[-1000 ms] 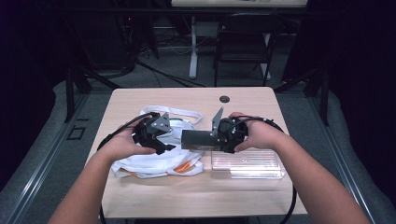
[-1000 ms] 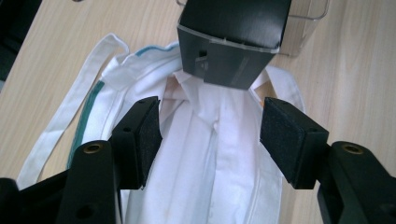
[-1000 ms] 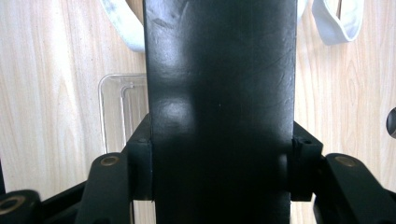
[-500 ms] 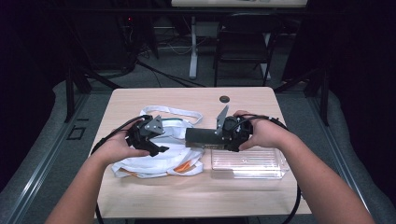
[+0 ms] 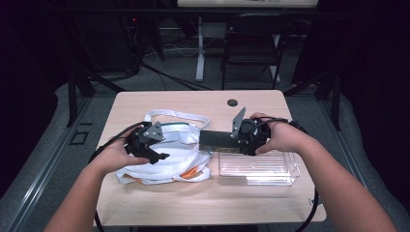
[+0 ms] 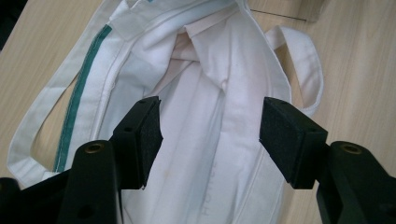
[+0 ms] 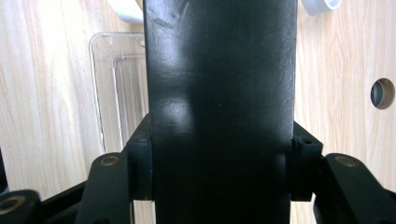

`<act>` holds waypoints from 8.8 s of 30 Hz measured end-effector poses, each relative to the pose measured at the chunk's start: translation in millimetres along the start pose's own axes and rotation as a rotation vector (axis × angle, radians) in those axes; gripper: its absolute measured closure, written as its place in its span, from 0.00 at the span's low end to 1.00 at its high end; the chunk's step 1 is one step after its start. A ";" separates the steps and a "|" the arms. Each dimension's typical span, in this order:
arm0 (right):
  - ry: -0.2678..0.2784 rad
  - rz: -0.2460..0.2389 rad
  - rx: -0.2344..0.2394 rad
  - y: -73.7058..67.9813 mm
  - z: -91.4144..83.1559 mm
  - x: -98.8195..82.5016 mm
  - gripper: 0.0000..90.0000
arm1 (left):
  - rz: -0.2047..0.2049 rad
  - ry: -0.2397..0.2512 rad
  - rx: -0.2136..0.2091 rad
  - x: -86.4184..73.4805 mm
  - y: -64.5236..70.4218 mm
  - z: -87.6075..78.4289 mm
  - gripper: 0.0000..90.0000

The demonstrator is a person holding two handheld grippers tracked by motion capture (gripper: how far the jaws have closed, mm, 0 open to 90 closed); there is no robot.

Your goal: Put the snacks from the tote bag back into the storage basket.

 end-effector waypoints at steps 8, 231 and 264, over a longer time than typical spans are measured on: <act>0.006 0.016 -0.001 2.5 -3.5 -9.9 0.47 | -0.017 0.002 0.015 -6.7 -1.0 -3.0 0.43; 0.232 0.928 -0.190 -20.6 31.6 -122.1 0.76 | -0.434 0.125 0.091 -83.1 16.4 2.7 0.55; 0.116 0.919 -0.163 -16.4 65.8 -130.6 0.61 | -0.432 0.098 0.117 -93.8 23.8 2.0 0.55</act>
Point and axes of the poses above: each handheld gripper's, and its own axes: z roughly forward along the jaws, x roughly out of its top, y roughly to its right, the point moved 7 cm from there along z, roughly forward along the jaws
